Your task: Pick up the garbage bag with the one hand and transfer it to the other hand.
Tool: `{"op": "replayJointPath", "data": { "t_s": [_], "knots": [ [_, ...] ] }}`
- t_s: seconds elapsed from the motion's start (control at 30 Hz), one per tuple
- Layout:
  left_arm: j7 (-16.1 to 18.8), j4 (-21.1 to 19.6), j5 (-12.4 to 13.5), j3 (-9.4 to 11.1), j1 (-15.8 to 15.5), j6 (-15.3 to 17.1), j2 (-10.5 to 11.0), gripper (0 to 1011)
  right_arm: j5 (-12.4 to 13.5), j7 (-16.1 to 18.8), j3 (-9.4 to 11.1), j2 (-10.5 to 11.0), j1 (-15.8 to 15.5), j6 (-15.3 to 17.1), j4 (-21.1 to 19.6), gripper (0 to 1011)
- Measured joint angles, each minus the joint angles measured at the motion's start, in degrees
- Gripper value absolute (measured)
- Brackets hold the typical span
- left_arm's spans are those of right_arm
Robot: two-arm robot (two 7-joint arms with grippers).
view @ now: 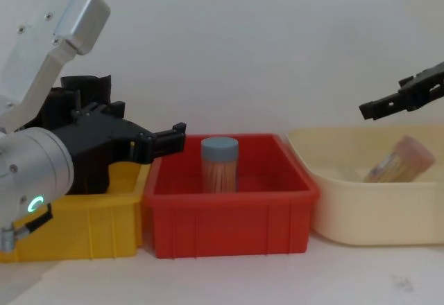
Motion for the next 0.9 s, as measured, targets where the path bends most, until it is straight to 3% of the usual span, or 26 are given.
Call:
{"op": "replayJointPath", "data": {
  "t_s": [0.17,0.4,0.63,0.9],
  "knots": [
    [-0.48,-0.13,-0.17,-0.09,-0.02,0.05,0.05,1002,-0.24,-0.04,-0.06,0.06,0.02,0.03,0.22,1001],
    [-3.00,-1.91,-2.35,-0.74,0.19,1.93,0.88,1002,-0.47,-0.08,-0.13,0.09,0.05,0.08,0.43,1001],
    [-5.81,-6.27,-6.06,-2.36,2.05,6.67,2.95,1002,-0.61,-0.13,-0.17,0.12,0.06,0.09,0.53,1001],
    [-7.22,-14.06,-9.95,-5.80,6.76,13.80,6.68,1002,-0.68,-0.13,-0.21,0.16,0.05,0.09,0.60,1001]
  ]
}}
